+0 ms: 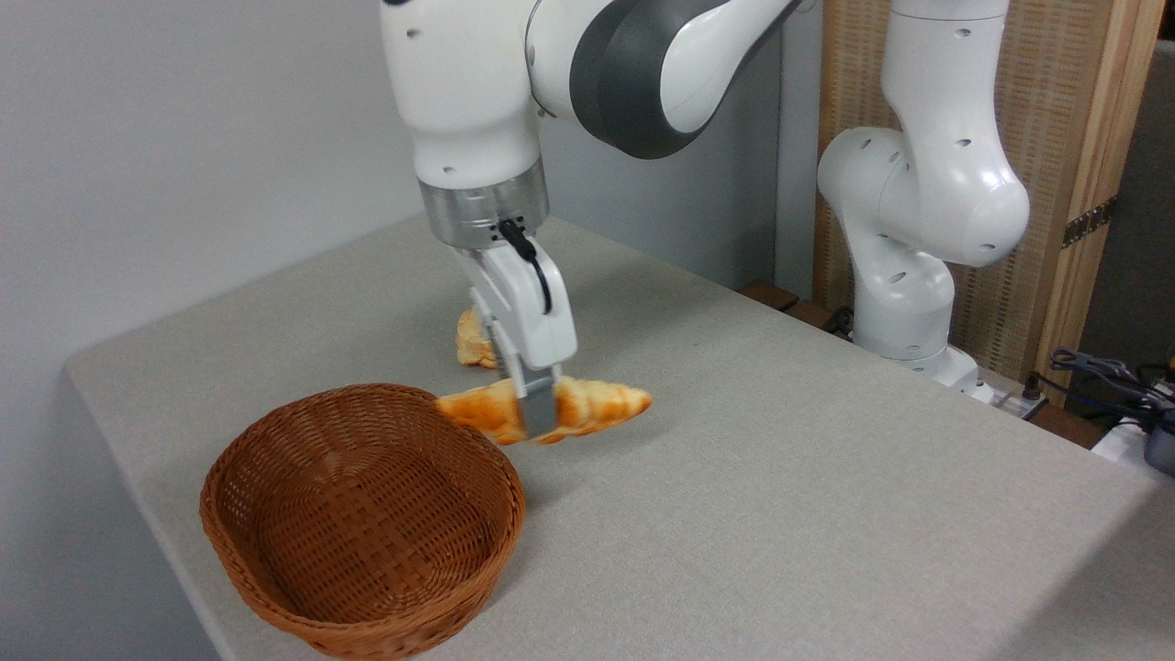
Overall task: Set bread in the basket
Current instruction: 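Lift the held croissant and carry it over the wicker basket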
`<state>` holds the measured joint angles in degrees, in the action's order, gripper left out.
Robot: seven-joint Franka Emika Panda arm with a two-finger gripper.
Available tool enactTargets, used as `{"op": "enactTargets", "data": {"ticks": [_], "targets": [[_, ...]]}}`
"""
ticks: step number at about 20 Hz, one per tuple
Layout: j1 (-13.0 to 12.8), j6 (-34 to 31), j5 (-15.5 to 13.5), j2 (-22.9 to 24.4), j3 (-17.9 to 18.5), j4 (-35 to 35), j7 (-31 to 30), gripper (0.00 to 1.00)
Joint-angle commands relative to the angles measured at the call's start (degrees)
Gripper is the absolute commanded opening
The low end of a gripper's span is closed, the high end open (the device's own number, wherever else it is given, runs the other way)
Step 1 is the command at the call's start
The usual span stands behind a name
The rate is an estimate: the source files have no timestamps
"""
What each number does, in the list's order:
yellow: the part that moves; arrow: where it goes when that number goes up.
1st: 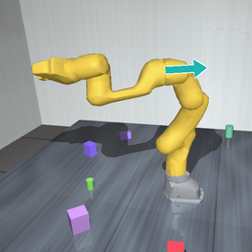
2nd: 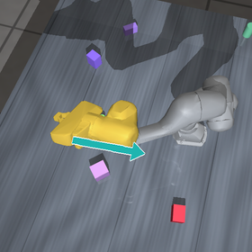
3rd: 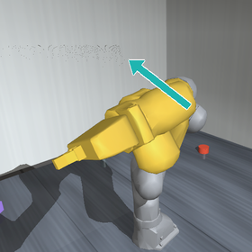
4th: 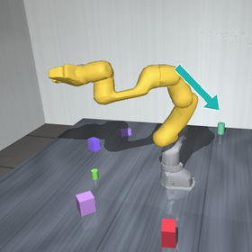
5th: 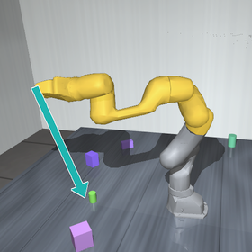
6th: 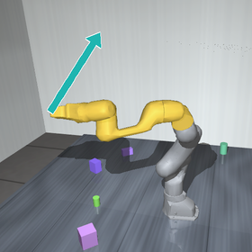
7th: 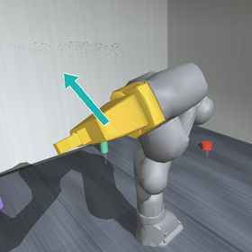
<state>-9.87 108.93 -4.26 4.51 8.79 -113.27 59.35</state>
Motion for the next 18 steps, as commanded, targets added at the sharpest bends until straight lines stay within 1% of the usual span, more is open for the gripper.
{"op": "enactTargets", "data": {"ticks": [1, 2, 3, 4, 6, 7, 9, 16, 18], "targets": [[-0.1, 10.0, -5.4, -2.3, 0.4, 0.7, -0.1, 0.42], [-0.1, 13.2, -7.6, -2.8, 0.4, 0.7, -0.2, 0.6], [-0.1, 15.5, -9.1, -3.2, 0.4, 0.7, -0.8, 0.76], [-0.1, 16.7, -10.3, -3.6, 0.4, 0.7, -2.3, 0.89], [-0.1, 18.7, -12.8, -4.0, 0.4, 0.7, -4.7, 1.0], [-0.1, 19.0, -13.7, -4.2, 0.4, 0.7, -4.7, 1.0], [-0.1, 19.0, -14.0, -4.2, 0.4, 0.7, -4.8, 1.0], [0.0, 19.0, -14.0, -4.2, 0.6, 0.7, -4.9, 1.0], [0.0, 18.8, -13.8, -3.8, 2.0, 0.7, -4.9, 1.0]]}}
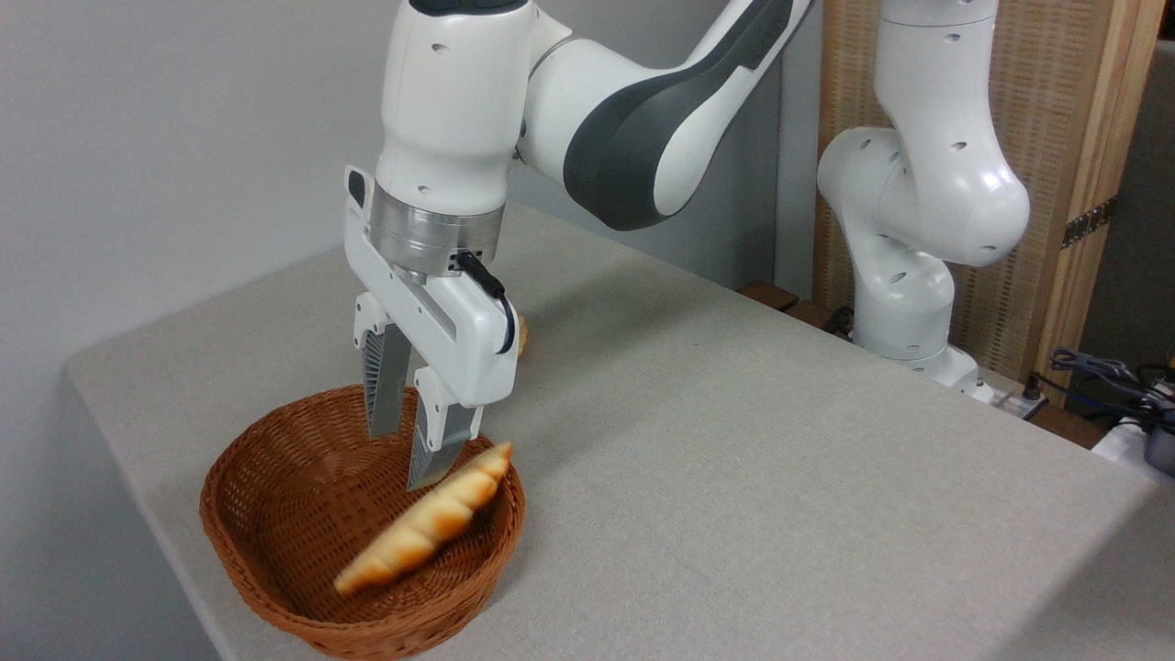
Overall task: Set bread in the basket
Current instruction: 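Lower the croissant into the basket and open the gripper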
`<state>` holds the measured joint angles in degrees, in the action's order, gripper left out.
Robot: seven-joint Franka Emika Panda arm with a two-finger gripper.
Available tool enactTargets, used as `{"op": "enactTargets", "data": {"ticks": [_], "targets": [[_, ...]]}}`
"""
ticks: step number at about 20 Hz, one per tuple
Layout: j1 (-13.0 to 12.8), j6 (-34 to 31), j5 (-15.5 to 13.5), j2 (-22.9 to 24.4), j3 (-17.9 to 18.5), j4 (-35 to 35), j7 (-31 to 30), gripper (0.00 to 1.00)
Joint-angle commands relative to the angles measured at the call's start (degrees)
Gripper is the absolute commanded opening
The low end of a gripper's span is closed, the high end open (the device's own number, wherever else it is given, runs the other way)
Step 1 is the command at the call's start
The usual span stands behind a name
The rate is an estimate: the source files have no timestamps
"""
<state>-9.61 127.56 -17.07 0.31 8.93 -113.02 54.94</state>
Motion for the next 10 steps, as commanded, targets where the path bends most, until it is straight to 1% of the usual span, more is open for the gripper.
{"op": "enactTargets", "data": {"ticks": [1, 2, 4, 5, 6, 8, 10], "targets": [[-0.3, -0.4, -1.0, 0.7, 2.1, 0.4, -0.5, 1.0], [-0.3, -1.2, -0.9, 1.1, 2.2, 0.4, -0.6, 1.0], [-0.2, -4.9, -0.2, 2.0, 3.1, 0.5, -0.9, 1.0], [-0.2, -7.2, 0.8, 2.2, 3.3, 1.0, -0.9, 1.0], [-0.2, -9.7, 2.7, 2.3, 4.0, 2.1, -0.9, 1.0], [-0.2, -14.5, 6.4, 2.5, 4.2, 3.8, -0.8, 1.0], [-0.3, -17.2, 10.2, 2.7, 4.1, 4.3, -0.8, 1.0]]}}
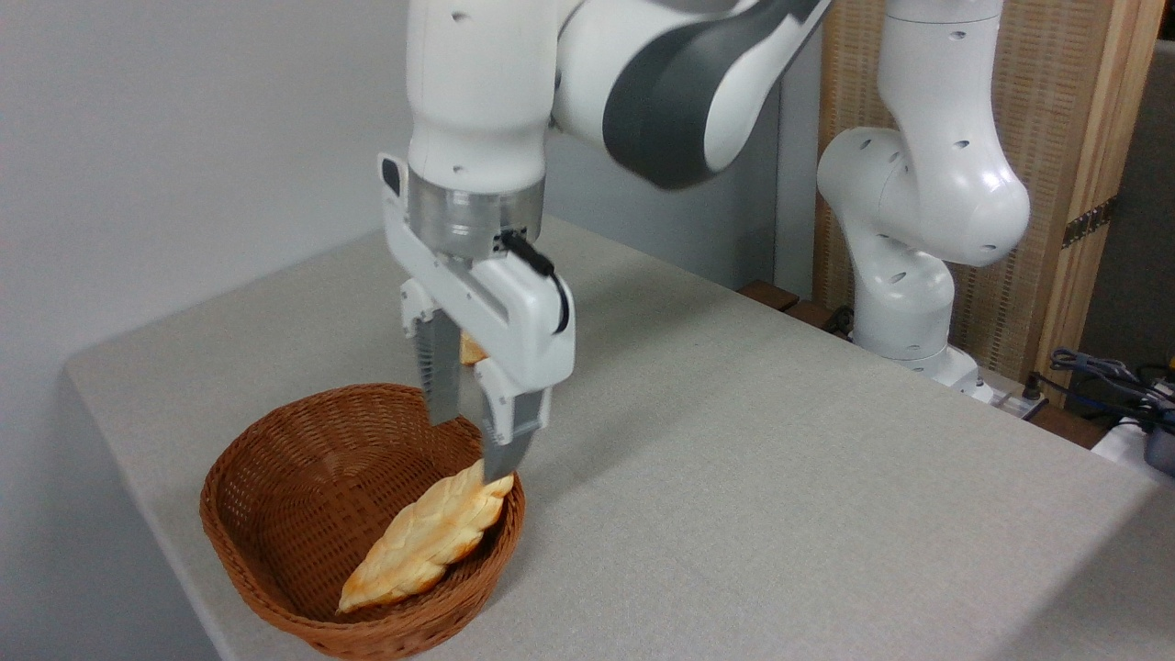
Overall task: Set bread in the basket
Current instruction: 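Lower the croissant into the basket and open the gripper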
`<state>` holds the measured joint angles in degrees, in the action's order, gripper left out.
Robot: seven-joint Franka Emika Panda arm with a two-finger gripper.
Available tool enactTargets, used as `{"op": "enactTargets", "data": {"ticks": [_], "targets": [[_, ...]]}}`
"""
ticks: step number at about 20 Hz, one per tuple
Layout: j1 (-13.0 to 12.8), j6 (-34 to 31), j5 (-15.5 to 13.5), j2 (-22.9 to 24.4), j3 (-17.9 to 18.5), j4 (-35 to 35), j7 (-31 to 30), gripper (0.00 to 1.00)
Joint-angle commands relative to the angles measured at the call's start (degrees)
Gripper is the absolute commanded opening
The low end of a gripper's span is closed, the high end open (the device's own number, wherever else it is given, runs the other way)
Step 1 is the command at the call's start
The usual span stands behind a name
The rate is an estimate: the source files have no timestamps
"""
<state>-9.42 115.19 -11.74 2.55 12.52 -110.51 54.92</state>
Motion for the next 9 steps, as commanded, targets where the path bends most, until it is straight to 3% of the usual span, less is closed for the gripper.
{"op": "enactTargets", "data": {"ticks": [1, 3, 6, 9], "targets": [[-0.5, -5.7, 6.8, 0.5, 0.5, 1.8, -0.8, 1.0], [-0.5, -7.9, 9.9, 0.9, 0.5, 1.9, -0.3, 1.0], [-0.6, -10.2, 11.7, 0.9, 0.0, 3.1, -0.4, 1.0], [-0.6, -9.9, 11.3, 0.7, 0.1, 3.3, -0.5, 1.0]]}}
